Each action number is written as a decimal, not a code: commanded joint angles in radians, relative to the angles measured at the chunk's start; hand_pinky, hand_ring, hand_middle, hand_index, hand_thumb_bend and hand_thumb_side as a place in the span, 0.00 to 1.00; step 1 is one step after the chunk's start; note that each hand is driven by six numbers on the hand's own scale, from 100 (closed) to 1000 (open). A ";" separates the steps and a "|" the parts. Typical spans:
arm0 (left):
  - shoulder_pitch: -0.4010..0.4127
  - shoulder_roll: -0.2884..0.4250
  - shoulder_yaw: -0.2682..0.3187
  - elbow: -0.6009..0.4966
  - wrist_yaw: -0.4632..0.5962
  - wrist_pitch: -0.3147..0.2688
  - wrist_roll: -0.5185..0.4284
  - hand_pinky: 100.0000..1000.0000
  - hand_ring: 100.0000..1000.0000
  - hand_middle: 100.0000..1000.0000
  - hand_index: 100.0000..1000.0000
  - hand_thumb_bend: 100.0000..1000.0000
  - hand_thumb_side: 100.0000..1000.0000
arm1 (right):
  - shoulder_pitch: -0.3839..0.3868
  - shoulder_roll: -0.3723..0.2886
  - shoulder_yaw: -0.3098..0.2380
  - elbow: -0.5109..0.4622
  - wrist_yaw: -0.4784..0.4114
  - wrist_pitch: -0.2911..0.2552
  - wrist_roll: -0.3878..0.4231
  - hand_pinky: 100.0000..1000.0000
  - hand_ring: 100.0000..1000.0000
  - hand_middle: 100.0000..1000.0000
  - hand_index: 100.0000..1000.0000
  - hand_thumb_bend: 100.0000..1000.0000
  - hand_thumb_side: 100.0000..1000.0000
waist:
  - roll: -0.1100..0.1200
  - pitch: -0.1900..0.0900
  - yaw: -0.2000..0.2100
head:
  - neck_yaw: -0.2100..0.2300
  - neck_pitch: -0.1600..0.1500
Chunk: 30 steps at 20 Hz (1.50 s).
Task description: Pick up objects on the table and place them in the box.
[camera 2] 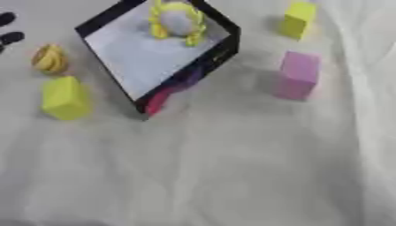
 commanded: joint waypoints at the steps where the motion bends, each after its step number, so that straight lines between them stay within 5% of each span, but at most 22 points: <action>1: 0.002 0.008 0.006 -0.020 -0.001 0.003 -0.005 0.79 0.84 0.83 0.88 0.05 0.78 | -0.003 -0.025 -0.008 -0.007 0.005 -0.003 0.005 0.93 0.72 0.73 0.89 0.00 0.49 | 0.007 -0.041 0.003 | -0.002 -0.046; 7: 0.018 -0.004 -0.003 -0.020 -0.015 -0.004 -0.027 0.79 0.84 0.83 0.88 0.04 0.79 | 0.016 -0.015 -0.025 -0.003 0.003 -0.003 -0.006 0.93 0.72 0.73 0.89 0.00 0.50 | 0.005 -0.037 0.008 | -0.027 -0.073; 14: 0.049 0.016 -0.004 -0.020 -0.038 -0.055 -0.037 0.79 0.84 0.83 0.88 0.01 0.77 | 0.030 -0.032 -0.029 0.002 0.008 -0.020 -0.002 0.93 0.73 0.73 0.89 0.00 0.49 | -0.006 -0.032 0.019 | -0.036 -0.058; 24: 0.096 0.042 0.008 -0.020 -0.036 -0.087 -0.004 0.79 0.84 0.83 0.87 0.00 0.75 | 0.024 -0.132 0.000 0.061 -0.008 -0.086 0.036 0.92 0.73 0.73 0.90 0.00 0.47 | -0.027 -0.058 0.019 | 0.015 0.031; 30: 0.115 0.054 0.012 -0.020 -0.045 -0.091 0.003 0.79 0.83 0.82 0.87 0.00 0.75 | 0.021 -0.218 0.017 0.127 -0.001 -0.137 0.052 0.91 0.73 0.73 0.89 0.00 0.40 | -0.040 -0.067 0.012 | 0.023 0.035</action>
